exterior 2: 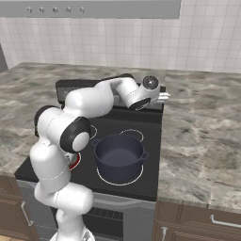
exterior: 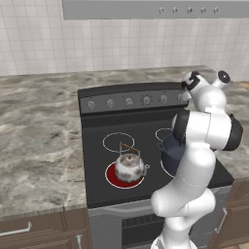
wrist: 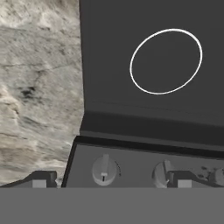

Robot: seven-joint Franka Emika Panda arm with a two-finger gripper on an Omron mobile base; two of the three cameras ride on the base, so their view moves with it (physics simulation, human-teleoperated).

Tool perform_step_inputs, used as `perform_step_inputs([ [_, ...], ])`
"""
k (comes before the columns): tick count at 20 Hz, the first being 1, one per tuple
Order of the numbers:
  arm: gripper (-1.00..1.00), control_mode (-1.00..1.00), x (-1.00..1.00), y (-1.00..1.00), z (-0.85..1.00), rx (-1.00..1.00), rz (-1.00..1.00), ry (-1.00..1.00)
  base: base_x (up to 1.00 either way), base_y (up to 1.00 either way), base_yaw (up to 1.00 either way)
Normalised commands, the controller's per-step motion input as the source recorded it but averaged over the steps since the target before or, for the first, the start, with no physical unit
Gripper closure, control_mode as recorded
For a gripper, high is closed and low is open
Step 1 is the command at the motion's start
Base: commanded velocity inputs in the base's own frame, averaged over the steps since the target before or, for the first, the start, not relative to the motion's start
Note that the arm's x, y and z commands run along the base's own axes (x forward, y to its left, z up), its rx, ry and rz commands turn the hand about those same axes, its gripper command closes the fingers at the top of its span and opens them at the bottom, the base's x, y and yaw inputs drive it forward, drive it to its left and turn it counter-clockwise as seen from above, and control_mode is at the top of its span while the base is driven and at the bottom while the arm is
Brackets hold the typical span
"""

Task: Pick the kettle from the cabinet and place it on a stove burner. Then pick the pot from the counter and place it on another stove burner. Finally, turn both burners on.

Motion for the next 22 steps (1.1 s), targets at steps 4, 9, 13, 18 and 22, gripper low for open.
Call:
perform_step_inputs([
  [4,-1.0,-1.0,0.15,0.08,0.0,0.03,-0.1,0.0,0.0,0.0,0.0],
  [9,-1.0,-1.0,0.11,0.12,0.0,0.03,-0.09,0.01,0.0,0.0,0.0],
  [13,-1.0,-1.0,0.08,0.16,0.0,0.03,-0.08,0.01,0.0,0.0,0.0],
  [18,-1.0,-1.0,0.03,0.21,0.05,0.02,-0.08,0.0,0.0,0.0,0.0],
  [22,-1.0,-1.0,0.0,0.21,0.14,0.01,-0.08,0.0,0.0,0.0,0.0],
])
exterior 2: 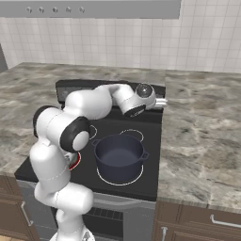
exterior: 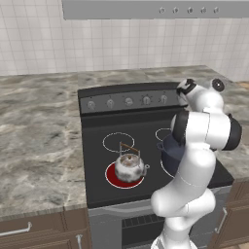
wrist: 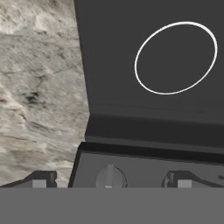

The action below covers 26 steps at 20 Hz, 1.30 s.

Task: Pick the kettle from the cabinet and place it on a stove burner. Then pick the pot from the counter and place it on another stove burner. Finally, turn both burners on.

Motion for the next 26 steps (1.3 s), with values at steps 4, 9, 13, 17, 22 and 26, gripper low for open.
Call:
perform_step_inputs([
  [4,-1.0,-1.0,0.03,0.17,0.11,0.0,-0.07,0.0,0.0,0.0,0.0],
  [9,-1.0,-1.0,0.12,0.07,0.1,0.01,-0.07,0.04,0.0,0.0,0.0],
  [13,-1.0,-1.0,0.04,-0.01,0.01,0.05,-0.01,0.01,0.0,0.0,0.0],
  [17,-1.0,-1.0,0.06,0.01,0.03,0.08,-0.01,-0.06,0.0,0.0,0.0],
  [22,-1.0,-1.0,0.0,0.0,0.08,0.1,0.0,-0.12,0.0,0.0,0.0],
  [26,-1.0,-1.0,0.0,0.0,0.03,0.05,0.0,-0.08,0.0,0.0,0.0],
])
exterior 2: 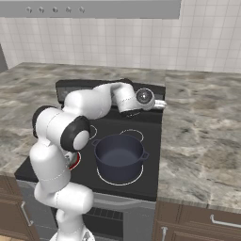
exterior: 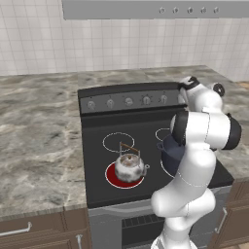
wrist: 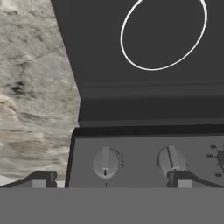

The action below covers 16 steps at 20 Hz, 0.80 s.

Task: Pick the kettle from the cabinet and place it on a stove burner. Then pick the pot from the counter and place it on another stove burner. Finally, turn both burners on.

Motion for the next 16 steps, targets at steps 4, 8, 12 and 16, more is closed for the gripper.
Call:
perform_step_inputs([
  [4,-1.0,-1.0,0.01,0.03,0.0,0.02,0.0,-0.02,0.0,0.0,0.0],
  [8,-1.0,-1.0,0.11,0.06,0.0,0.0,0.0,0.0,0.0,0.0,0.0],
  [12,-1.0,-1.0,0.14,0.08,0.0,0.01,0.0,0.0,0.0,0.0,0.0],
  [16,-1.0,-1.0,0.09,0.08,0.0,0.01,0.0,0.0,0.0,0.0,0.0],
])
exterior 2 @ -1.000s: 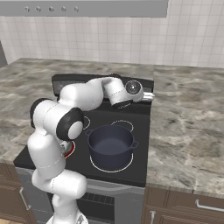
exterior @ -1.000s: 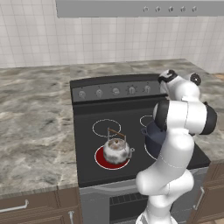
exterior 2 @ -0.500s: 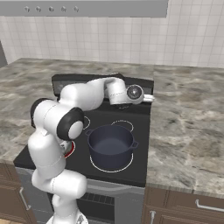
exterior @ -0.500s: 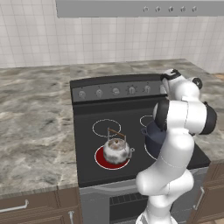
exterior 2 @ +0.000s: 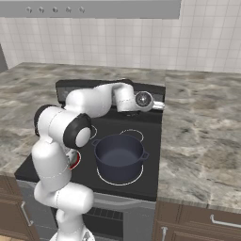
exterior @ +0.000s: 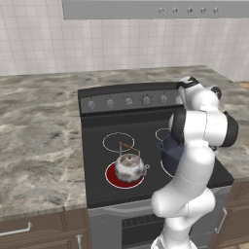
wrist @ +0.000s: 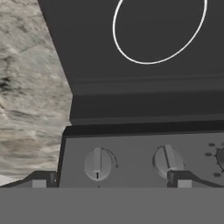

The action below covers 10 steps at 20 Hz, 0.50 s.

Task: Pick the kettle from the cabinet and place it on a stove burner. Then pick the pot from the counter and place it on another stove burner. Finally, turn both burners on.

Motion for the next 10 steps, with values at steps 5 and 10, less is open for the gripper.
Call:
perform_step_inputs([
  [5,-1.0,-1.0,0.07,0.06,0.0,0.01,0.0,0.0,0.0,0.0,0.0],
  [10,-1.0,-1.0,0.1,0.03,0.0,0.02,0.0,0.0,0.0,0.0,0.0],
])
